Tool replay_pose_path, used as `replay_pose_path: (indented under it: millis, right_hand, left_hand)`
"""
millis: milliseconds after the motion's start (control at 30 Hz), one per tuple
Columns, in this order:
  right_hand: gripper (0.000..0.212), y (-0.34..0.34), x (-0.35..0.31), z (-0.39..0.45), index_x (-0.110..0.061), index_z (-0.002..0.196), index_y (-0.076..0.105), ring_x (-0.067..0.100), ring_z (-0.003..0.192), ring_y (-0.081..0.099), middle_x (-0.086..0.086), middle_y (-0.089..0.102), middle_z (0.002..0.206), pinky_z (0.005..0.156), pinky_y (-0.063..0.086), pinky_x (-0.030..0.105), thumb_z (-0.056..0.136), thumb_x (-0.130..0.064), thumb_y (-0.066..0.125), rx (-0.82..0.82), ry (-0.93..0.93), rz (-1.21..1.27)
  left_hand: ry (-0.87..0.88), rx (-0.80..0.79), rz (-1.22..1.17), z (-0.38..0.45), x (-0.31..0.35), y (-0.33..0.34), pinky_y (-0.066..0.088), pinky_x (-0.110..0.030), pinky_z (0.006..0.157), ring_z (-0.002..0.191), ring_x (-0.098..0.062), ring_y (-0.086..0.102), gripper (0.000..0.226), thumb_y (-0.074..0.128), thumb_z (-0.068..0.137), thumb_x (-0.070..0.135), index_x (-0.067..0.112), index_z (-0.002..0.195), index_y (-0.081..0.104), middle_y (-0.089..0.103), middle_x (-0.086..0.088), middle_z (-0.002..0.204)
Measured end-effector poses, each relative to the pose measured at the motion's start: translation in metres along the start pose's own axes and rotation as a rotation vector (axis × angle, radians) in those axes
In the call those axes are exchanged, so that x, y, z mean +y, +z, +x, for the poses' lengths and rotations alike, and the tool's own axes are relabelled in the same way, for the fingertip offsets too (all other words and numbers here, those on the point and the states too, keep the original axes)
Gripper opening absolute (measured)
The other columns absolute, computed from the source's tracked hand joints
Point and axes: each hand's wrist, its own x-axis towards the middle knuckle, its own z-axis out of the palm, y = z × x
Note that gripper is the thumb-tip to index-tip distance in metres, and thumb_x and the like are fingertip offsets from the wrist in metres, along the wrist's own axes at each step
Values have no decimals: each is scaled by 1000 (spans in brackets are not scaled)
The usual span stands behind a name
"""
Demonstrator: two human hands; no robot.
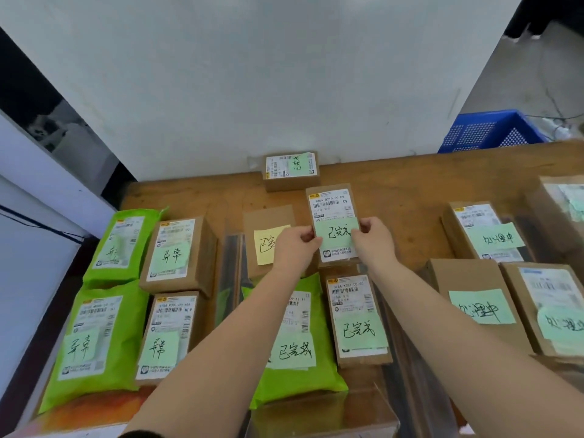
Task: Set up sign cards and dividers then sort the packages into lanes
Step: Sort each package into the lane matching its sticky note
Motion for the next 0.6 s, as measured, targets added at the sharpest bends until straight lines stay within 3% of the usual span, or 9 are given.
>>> replay_pose_path:
  millis: [167, 300, 400, 500, 600]
  right_hand:
    - [17, 8, 4, 14, -8, 113, 48, 20, 91, 62, 11, 63, 119, 60, 53, 25, 96, -12, 47, -1, 53, -92]
    - [19, 15, 8, 23, -7, 114, 48, 20, 88, 60, 13, 62, 119, 51, 44, 20, 95, -10, 46, -1, 77, -143]
    - [17, 21, 16, 27, -7, 111, 50, 22, 90, 64, 12, 64, 116, 49, 40, 19, 94, -8, 46, 29, 85, -149]
    - [14, 25, 22, 29, -7, 107, 50, 19, 84, 61, 10, 64, 114, 47, 37, 17, 94, -6, 46, 25, 87, -192]
    - [9, 28, 27, 32, -11, 101, 49, 19, 85, 62, 9, 64, 113, 52, 45, 21, 93, -7, 47, -17, 112, -263]
  left_hand:
    - [68, -64, 266, 18, -1, 2, 46, -23, 70, 86, -15, 61, 20, 61, 88, 15, 12, 106, 70, 70, -3, 109]
    - [23, -122, 390, 28, 1, 7, 52, -31, 75, 94, -24, 63, 19, 62, 87, 13, 5, 103, 67, 67, -9, 109]
    - [-13, -140, 458, 32, 1, 13, 45, -28, 67, 93, -27, 63, 13, 61, 87, 9, 2, 97, 64, 66, -12, 105]
    - [-21, -163, 553, 32, 3, 16, 44, -26, 69, 95, -27, 61, 15, 58, 87, 5, 0, 101, 61, 63, -14, 108]
    - [-21, -186, 595, 29, 7, 14, 43, -26, 68, 94, -27, 61, 14, 55, 87, 2, 0, 101, 58, 61, -15, 107]
